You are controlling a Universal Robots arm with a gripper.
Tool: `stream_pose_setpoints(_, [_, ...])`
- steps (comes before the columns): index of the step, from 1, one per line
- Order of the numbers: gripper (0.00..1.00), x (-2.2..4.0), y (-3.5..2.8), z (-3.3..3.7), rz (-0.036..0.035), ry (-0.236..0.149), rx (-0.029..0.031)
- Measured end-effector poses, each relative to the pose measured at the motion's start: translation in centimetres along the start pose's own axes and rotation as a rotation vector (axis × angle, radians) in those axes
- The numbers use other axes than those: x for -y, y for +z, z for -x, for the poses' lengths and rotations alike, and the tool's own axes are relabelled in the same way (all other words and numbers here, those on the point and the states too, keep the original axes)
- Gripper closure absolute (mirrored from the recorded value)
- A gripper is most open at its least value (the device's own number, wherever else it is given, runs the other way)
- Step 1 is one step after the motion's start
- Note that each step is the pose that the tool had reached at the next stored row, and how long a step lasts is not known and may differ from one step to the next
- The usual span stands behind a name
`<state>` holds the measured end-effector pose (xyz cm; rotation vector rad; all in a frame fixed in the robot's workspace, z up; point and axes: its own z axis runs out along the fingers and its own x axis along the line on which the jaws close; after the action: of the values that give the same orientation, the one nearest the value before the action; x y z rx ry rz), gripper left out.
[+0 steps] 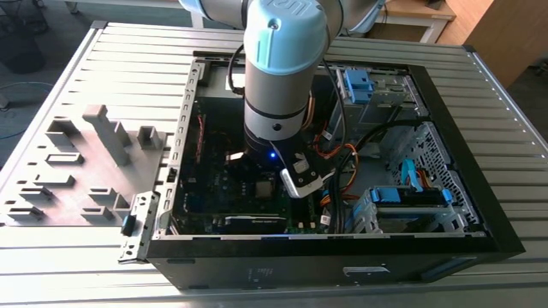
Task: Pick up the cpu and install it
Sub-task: 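Place the cpu into insertion slot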
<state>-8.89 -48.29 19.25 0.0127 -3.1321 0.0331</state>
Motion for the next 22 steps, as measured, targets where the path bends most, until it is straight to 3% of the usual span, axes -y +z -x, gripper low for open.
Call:
stream_pose_setpoints(4, [0.57, 0.01, -0.33, 0.02, 0.0006, 0.000, -0.0001])
stream_pose_setpoints(22, [0.57, 0.23, -0.24, 0.02, 0.0104, 0.009, -0.0002])
